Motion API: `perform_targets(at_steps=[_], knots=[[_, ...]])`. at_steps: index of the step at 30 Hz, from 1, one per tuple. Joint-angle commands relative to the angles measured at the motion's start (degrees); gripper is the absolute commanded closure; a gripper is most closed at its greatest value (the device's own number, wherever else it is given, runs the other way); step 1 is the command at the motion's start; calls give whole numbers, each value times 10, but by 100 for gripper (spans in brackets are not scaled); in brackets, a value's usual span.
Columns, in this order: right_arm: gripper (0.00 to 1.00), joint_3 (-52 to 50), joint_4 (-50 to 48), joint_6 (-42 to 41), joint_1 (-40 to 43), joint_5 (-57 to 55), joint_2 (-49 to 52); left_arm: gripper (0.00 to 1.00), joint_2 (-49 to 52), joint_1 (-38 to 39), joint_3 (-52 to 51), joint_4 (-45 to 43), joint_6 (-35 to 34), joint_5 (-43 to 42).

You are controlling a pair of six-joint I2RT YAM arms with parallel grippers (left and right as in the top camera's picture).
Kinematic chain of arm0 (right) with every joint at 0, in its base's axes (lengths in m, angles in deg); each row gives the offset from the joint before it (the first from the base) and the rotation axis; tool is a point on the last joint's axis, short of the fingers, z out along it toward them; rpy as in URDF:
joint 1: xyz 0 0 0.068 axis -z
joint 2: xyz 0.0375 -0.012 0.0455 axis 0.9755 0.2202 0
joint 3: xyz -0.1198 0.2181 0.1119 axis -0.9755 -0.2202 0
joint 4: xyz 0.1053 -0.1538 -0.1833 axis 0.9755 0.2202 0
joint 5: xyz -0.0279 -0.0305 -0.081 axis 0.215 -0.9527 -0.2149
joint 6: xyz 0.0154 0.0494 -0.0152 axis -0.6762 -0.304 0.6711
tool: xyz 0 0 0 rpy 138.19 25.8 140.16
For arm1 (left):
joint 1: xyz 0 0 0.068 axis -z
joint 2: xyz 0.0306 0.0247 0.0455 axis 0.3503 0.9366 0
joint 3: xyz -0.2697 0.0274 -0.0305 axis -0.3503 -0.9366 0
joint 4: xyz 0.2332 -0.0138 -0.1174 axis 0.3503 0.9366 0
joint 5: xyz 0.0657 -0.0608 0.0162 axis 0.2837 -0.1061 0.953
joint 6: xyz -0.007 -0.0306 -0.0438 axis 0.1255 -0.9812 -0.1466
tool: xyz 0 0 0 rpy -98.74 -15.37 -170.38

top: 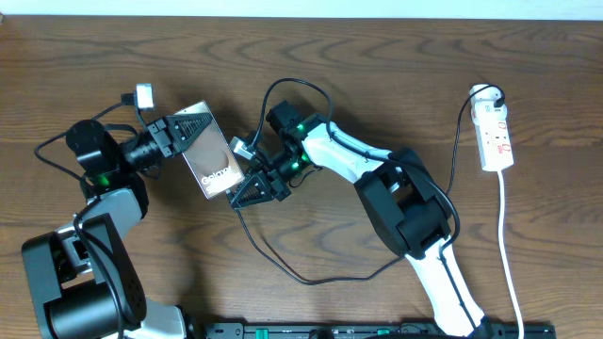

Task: Plug charger to phone and switch on socket

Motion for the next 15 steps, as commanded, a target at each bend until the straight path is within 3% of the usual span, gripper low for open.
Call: perform_targets(at_steps=[1,15], knots=[[99,13,-4,-7,-12,21,-5,93,-5,9,-2,-1,21,-39],[99,13,-107,-118,-14,21,-5,92,-5,35,-2,-1,25,-44]])
